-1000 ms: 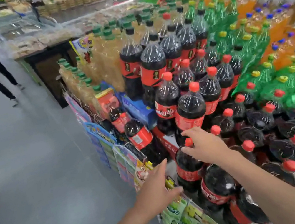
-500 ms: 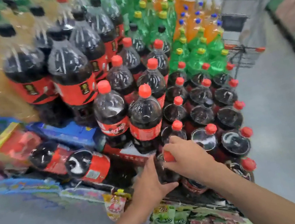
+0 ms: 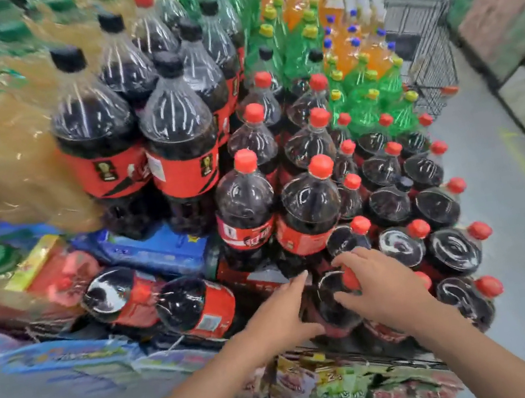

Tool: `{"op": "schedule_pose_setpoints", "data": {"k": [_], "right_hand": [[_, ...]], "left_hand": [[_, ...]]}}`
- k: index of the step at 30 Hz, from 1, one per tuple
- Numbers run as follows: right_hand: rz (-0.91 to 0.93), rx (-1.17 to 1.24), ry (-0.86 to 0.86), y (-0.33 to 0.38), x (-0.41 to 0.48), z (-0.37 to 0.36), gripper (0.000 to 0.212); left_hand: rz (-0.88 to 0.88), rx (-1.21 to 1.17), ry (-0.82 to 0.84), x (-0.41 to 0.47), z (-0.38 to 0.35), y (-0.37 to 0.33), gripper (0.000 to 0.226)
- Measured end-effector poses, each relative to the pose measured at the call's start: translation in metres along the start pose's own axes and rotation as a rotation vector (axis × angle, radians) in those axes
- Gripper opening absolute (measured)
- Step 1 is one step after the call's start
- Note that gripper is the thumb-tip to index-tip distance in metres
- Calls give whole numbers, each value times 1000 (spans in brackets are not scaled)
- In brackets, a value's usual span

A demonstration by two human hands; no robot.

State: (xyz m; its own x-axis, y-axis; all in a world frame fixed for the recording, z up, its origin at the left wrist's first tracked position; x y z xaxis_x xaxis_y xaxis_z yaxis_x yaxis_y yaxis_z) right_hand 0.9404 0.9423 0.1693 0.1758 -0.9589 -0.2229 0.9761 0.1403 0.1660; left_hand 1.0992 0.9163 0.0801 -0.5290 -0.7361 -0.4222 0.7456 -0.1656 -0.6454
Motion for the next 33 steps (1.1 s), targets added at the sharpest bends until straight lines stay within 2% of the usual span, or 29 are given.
{"op": "schedule_pose_setpoints", "data": {"k": [3,6,8,9,12,15,17,20,23,27,33], "right_hand": [[20,9,-49,6,1,3,49],[95,25,-239,24,5,12,34],[198,106,-379,53,10,16,20],[250,152,-395,74,16,15,17],[345,252,-272,133,45,-10,29],[358,299,-76,175,81,-50,57],[347,313,-20,194,101,-69,71],[318,306,0,211,122,-85,85],[289,275,-2,216,133,-94,84],[311,294,-23,217,132,-95,72],[281,363,-82,205,117,-90,71]], "left_hand": [[-107,18,-218,-32,37,17,66],[-114,40,-444,-63,72,51,39],[-67,115,-630,-83,98,78,30],[-29,164,-712,-92,110,92,30],[164,256,-838,-113,136,128,38],[336,253,-814,-122,143,155,49],[411,96,-728,-120,140,172,52],[442,-109,-655,-113,137,185,43],[440,-171,-665,-111,139,190,35],[434,-167,-660,-113,141,192,29],[373,-120,-665,-115,144,171,27]]}}
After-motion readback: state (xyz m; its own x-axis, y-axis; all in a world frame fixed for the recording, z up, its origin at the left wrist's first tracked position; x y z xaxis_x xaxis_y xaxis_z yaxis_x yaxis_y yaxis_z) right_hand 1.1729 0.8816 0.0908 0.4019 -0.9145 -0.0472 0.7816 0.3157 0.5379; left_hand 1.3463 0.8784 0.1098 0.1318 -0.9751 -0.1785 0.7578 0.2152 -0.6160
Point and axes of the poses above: each hand's wrist, its own x-axis towards the middle knuckle, its own z-axis out of the back of the hand, y = z × x, the point moved 6 cm from there along x, towards the middle knuckle, and after that the axes turned 8 degrees about z, right-handed, at the moved point
